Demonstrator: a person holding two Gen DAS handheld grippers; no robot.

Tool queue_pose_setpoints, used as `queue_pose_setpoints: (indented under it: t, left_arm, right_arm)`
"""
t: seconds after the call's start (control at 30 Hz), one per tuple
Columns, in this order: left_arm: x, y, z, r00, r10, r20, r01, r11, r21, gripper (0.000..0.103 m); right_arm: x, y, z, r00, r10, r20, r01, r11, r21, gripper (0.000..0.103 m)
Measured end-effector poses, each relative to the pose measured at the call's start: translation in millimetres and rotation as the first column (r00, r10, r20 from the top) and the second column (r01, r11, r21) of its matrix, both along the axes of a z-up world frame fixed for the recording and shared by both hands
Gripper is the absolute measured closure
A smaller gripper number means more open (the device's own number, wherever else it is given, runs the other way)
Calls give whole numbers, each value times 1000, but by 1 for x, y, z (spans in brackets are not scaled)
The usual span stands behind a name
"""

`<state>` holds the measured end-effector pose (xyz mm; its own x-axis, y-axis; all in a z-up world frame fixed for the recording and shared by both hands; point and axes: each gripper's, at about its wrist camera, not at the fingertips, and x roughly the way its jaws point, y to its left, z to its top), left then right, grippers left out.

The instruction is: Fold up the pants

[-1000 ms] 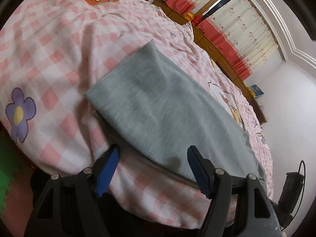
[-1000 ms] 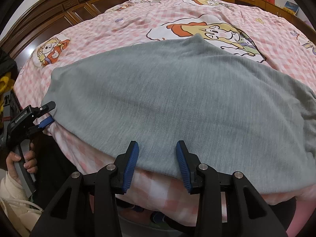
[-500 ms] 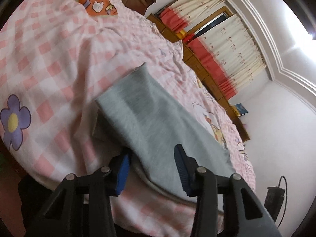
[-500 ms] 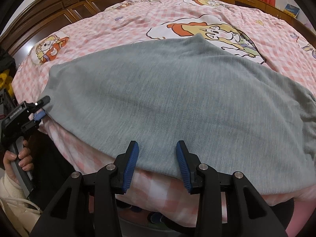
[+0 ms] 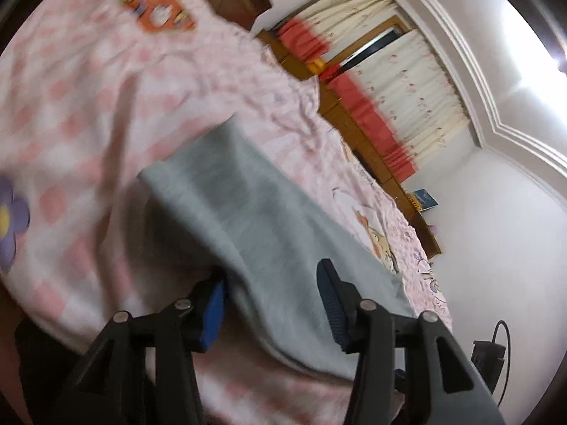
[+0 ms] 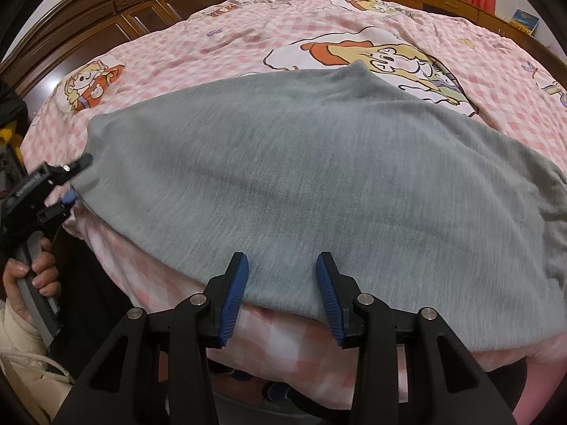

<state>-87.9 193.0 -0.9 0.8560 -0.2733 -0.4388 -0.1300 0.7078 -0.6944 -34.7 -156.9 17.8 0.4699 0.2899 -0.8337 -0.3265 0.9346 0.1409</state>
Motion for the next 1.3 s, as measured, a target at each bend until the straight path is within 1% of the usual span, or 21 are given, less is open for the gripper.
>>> queue_pose_setpoints:
  t: [0.07,0.13,0.17,0.23,0.4,0.53,0.6,0.63,0.7,0.73,0.8,0.83,0.87,0.93,1.07,1.17,1.2,1.27,1.3]
  left_arm:
    - [4,-1,-3,999,15,-42,-14,1000,27,53]
    - [5,2,-13,995,39,-91,-38,999,15,53]
    - [4,4,-18,994,53,-99,-53,999,3,54]
    - [3,7,-21,993,66,-94,-69,997,-26,53]
    - [10,10,-20,991,105,-86,-107,994,-11,51]
    - [20,12,-16,988,132,-74,-133,991,-10,51]
    - [26,12,-14,988,137,-73,-138,990,-5,53]
    - [27,11,-13,988,136,-74,-136,991,3,55]
    - [27,12,-9,988,134,-70,-132,991,31,86]
    - [28,15,-7,989,130,-71,-127,991,35,88]
    - [26,22,-4,992,110,-55,-111,994,-3,89]
    - [23,24,1,994,104,-37,-105,994,-15,90]
    - [22,24,7,995,97,-21,-97,995,-10,91]
    - [18,23,21,997,77,11,-77,997,18,92]
    - [15,5,60,997,12,71,-19,996,88,94]
    - [18,-18,88,993,-49,107,33,988,153,94]
    - [20,-30,98,990,-81,115,58,981,185,94]
    - [23,-47,109,985,-121,119,92,971,223,94]
    - [26,-59,114,981,-154,115,123,963,241,94]
  right_arm:
    - [0,0,0,1000,2,3,-2,1000,3,62]
    - [0,0,-1,1000,3,5,-3,1000,4,62]
    - [-1,0,-1,1000,2,5,-2,1000,5,62]
    - [-1,0,-2,1000,3,6,-3,1000,8,61]
    - [0,-2,-2,1000,3,7,-3,1000,21,61]
    - [-1,-3,-2,1000,1,7,-1,999,32,61]
    - [-2,-4,-1,1000,-1,9,1,999,40,61]
    - [-2,-5,-1,1000,-1,9,1,999,44,62]
    - [-2,-7,0,1000,-4,9,3,999,53,62]
    - [-2,-7,1,1000,-7,9,6,998,57,62]
    - [-3,-9,4,1000,-13,12,13,998,61,62]
    - [-4,-10,6,1000,-20,17,18,998,61,62]
    - [-5,-12,8,999,-27,22,25,998,62,62]
    - [-7,-18,12,998,-45,34,42,996,74,62]
    - [-11,-35,21,995,-87,51,81,990,111,62]
    - [-13,-47,25,992,-112,57,104,985,136,62]
    - [-13,-49,27,992,-116,57,107,984,141,62]
    - [-14,-56,28,990,-126,63,115,981,155,62]
    - [-14,-58,28,990,-129,63,118,980,160,62]
